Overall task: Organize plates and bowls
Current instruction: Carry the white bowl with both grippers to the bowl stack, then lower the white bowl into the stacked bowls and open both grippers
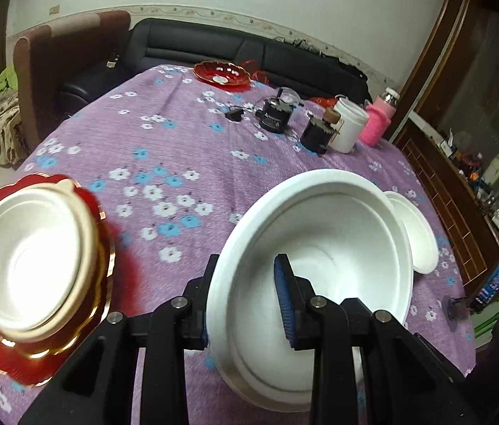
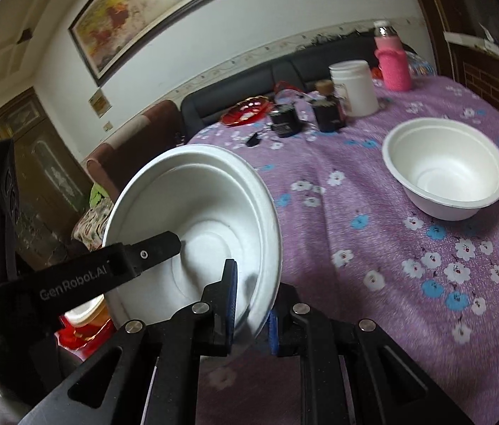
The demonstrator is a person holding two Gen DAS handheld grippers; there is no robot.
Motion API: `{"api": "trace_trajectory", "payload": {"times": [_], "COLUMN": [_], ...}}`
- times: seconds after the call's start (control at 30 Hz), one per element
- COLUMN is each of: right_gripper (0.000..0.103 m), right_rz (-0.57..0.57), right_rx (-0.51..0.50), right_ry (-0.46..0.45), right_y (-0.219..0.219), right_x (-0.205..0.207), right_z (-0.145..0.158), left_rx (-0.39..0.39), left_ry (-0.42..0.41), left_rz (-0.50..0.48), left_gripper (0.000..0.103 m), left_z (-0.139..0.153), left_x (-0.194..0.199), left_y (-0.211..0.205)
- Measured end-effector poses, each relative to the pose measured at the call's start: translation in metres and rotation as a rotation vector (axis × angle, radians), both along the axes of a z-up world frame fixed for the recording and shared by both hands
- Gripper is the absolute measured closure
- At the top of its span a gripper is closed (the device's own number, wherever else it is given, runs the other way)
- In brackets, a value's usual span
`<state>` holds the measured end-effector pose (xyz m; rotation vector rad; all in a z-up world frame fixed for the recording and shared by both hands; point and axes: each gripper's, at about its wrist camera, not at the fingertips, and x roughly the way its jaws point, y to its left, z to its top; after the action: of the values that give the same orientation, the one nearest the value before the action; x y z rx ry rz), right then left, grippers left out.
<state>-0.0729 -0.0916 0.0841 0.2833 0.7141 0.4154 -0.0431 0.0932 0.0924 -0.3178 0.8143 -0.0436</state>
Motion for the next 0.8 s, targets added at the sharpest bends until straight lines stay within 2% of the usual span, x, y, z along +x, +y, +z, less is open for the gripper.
{"api": "trace_trajectory", "payload": {"times": [0.23,0.47,0.63,0.8], "right_gripper": [0.087,0.087,0.086,0.086], "right_rz": [0.093,0.259,0.35,0.394], "right_rx": [0.005,0.012,-0.036,-0.093], "right_ry": [0.031,0.038,0.052,0.096], "right_y": [0.024,0.086,0.147,0.191], "right_x": [-0.011,-0.005,0.01,0.023], "right_z": [0.007,0.023,0.024,0.011], "left_rx": [-0.008,0.035,0.092,0.116], "left_ry": [-0.023,-0.074,-0.056,0.017], "left_rz": [0.037,0.189,0.305,0.373], "left_gripper": [0.074,0.074,0.074,0.074], "left_z": [0.012,0.031,0.03,0.009], "left_x": [-0.034,-0.066,-0.068,-0.056], "left_y": [0.027,0.085,0.129,0.165]}}
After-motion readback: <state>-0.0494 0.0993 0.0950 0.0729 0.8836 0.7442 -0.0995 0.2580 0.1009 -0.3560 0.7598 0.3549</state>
